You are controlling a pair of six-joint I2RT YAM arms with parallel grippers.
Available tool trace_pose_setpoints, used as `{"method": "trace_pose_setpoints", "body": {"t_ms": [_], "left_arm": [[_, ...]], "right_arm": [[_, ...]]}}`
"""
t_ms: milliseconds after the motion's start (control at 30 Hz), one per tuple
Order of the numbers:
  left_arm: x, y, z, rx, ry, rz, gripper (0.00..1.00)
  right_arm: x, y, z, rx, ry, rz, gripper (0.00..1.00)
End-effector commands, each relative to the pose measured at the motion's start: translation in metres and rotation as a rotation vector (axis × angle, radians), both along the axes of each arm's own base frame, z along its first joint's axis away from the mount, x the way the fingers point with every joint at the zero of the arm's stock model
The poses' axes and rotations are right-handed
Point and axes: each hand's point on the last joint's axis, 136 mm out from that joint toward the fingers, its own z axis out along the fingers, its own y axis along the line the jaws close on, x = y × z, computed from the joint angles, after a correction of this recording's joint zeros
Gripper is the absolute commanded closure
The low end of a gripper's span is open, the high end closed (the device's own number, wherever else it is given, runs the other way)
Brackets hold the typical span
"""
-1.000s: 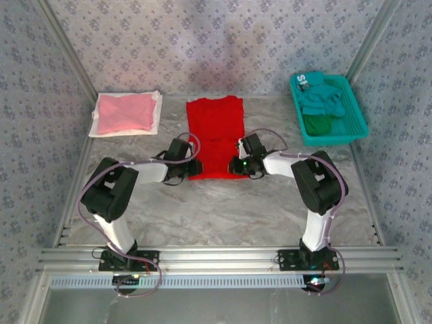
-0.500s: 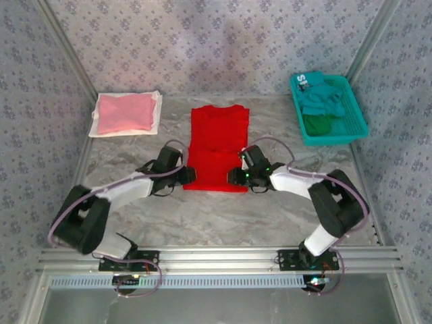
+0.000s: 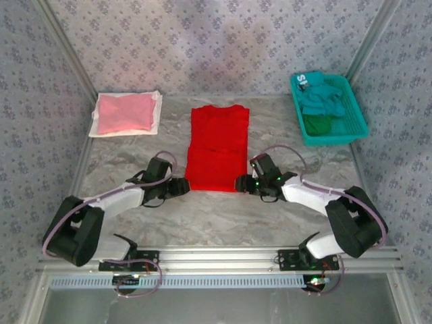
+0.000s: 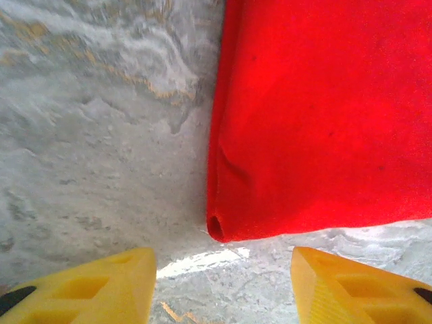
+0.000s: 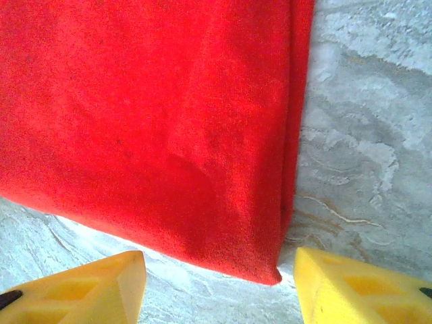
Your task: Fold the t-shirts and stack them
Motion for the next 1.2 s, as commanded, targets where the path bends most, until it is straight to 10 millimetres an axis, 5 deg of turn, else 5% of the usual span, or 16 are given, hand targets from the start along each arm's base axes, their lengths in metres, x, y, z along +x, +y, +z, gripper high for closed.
{"method": "trace_pose_setpoints", "body": {"t_ms": [0,467,700,1167], "left_arm": [[0.012,-0.021,0.012,-0.062,-0.041,-0.047,0.45],[0.037,-0.034,0.026,-0.06,-0.094,-0.053,0.54],[0.034,-0.036,0.032,-0.06,-0.08,-0.053,0.54],[0.023,-0.017,-0.001,0.05,-0.008,-0.016,0.56]], "right_arm": [[0.0,0.004,-0.004,0.023,0.021,-0.015,0.38],[0.013,0.007,-0.004,0.032,-0.009,-0.022,0.39],[0.012,0.006,-0.007,0.027,-0.003,-0.021,0.39],[0.014,0.007,-0.012,0.03,0.013,-0.01,0.39]]}}
